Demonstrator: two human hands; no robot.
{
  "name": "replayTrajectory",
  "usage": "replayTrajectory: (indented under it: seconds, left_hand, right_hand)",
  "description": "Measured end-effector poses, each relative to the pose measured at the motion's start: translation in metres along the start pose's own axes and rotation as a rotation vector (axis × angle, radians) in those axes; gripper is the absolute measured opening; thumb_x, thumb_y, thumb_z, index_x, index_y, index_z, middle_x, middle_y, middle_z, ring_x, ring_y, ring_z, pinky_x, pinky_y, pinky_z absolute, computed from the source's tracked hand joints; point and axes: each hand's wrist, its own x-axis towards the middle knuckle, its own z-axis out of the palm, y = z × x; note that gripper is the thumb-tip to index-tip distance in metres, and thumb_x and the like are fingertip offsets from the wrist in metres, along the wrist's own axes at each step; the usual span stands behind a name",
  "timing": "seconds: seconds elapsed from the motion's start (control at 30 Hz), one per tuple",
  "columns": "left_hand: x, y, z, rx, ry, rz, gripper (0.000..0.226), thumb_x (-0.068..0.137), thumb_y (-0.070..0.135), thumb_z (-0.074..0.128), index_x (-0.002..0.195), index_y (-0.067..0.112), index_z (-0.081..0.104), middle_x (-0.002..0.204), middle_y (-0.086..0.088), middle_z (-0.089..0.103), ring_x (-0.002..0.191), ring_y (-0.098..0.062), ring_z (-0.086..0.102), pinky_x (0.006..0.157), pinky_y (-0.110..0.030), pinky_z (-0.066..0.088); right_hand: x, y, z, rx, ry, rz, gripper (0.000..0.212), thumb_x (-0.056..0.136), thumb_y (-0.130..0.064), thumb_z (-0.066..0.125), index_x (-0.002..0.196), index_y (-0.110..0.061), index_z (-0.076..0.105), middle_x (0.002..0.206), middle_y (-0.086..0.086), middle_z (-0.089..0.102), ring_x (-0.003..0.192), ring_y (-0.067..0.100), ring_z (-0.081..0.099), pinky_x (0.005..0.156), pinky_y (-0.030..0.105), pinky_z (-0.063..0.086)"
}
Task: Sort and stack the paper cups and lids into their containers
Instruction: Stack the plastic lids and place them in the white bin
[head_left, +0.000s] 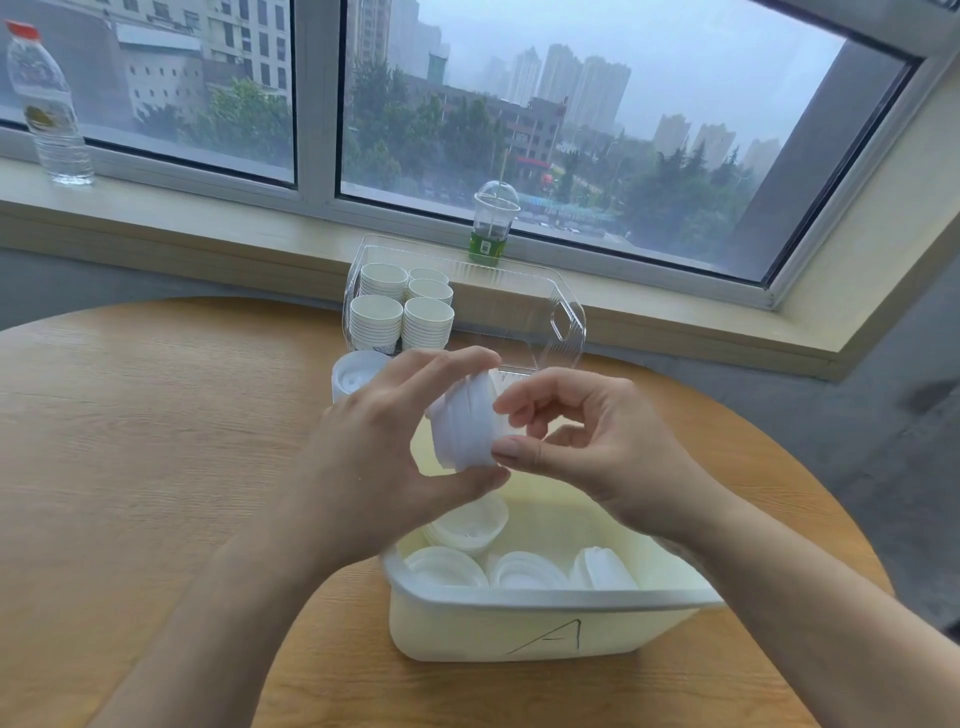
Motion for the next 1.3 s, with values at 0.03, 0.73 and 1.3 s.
replayTrajectory:
  seconds: [0.03, 0.73, 1.3]
  left_hand:
    - [0.0, 0.0, 0.0, -0.003, 0.001, 0.001, 0.076, 0.075, 0.073, 0.071, 0.144, 0.054, 0.046, 0.138, 0.031, 0.052, 0.12, 0.0, 0.057, 0.089, -0.051, 0.057]
    - [0.0, 0.001, -0.005, -0.037, -0.042, 0.059, 0.085, 0.072, 0.069, 0.078, 0.148, 0.054, 0.045, 0.143, 0.031, 0.054, 0.129, 0.002, 0.054, 0.094, -0.042, 0.055]
    - [0.0, -0.006, -0.01, -0.053, 0.011, 0.067, 0.074, 0.075, 0.07, 0.074, 0.143, 0.055, 0.049, 0.138, 0.035, 0.056, 0.124, 0.007, 0.054, 0.088, -0.02, 0.05]
  right_hand:
    - [0.0, 0.0, 0.0, -0.026, 0.031, -0.007, 0.041, 0.074, -0.031, 0.093, 0.11, -0.028, 0.075, 0.1, -0.012, 0.068, 0.095, 0.01, 0.061, 0.084, 0.041, 0.054]
    - [-0.001, -0.003, -0.018, -0.206, -0.148, -0.032, 0.083, 0.078, -0.027, 0.091, 0.148, -0.036, 0.049, 0.138, -0.013, 0.065, 0.127, 0.005, 0.063, 0.11, 0.039, 0.05]
    - [0.012, 0.008, -0.001, -0.22, -0.1, -0.068, 0.085, 0.075, -0.042, 0.089, 0.151, -0.035, 0.051, 0.132, -0.014, 0.069, 0.115, -0.002, 0.068, 0.099, 0.02, 0.052]
